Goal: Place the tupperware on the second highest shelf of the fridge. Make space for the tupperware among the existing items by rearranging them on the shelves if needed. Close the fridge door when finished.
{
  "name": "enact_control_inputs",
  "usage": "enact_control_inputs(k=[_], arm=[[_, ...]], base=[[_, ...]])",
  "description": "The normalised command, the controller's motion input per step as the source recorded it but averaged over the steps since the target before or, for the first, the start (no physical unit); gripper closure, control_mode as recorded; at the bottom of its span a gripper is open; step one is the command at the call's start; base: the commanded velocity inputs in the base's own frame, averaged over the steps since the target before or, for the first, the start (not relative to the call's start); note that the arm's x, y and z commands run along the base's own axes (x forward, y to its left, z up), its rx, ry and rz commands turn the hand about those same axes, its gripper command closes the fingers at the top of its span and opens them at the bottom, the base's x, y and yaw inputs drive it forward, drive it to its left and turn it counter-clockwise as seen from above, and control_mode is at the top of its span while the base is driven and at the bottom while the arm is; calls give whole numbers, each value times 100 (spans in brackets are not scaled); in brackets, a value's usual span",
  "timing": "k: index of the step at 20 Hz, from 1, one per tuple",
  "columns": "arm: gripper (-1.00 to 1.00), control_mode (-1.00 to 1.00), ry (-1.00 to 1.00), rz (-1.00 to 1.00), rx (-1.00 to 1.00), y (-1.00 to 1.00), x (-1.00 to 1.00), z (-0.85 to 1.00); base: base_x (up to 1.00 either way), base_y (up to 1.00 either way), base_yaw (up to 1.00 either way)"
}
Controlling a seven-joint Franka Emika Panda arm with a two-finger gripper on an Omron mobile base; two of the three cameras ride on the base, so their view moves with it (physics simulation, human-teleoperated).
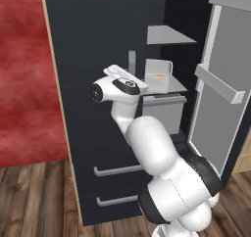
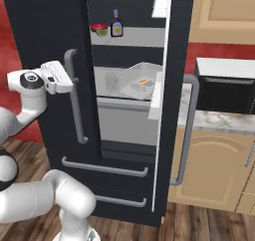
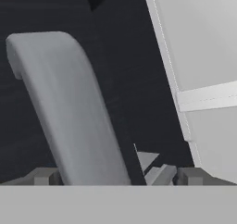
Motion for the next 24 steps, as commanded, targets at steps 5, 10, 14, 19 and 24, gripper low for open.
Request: enact_control_inputs(k=[5, 10, 14, 19, 24], arm=[[-100, -100, 5, 0, 0, -7, 69, 0], [-100, -100, 2, 0, 0, -2, 68, 0], [-100, -100, 2, 0, 0, -4, 71, 0], [-100, -100, 2, 0, 0, -2, 46, 0], [-100, -100, -2, 7, 1, 2, -7, 45]], base=[[0, 0, 0], [0, 0, 0], [0, 0, 0], [0, 0, 0], [0, 0, 0]])
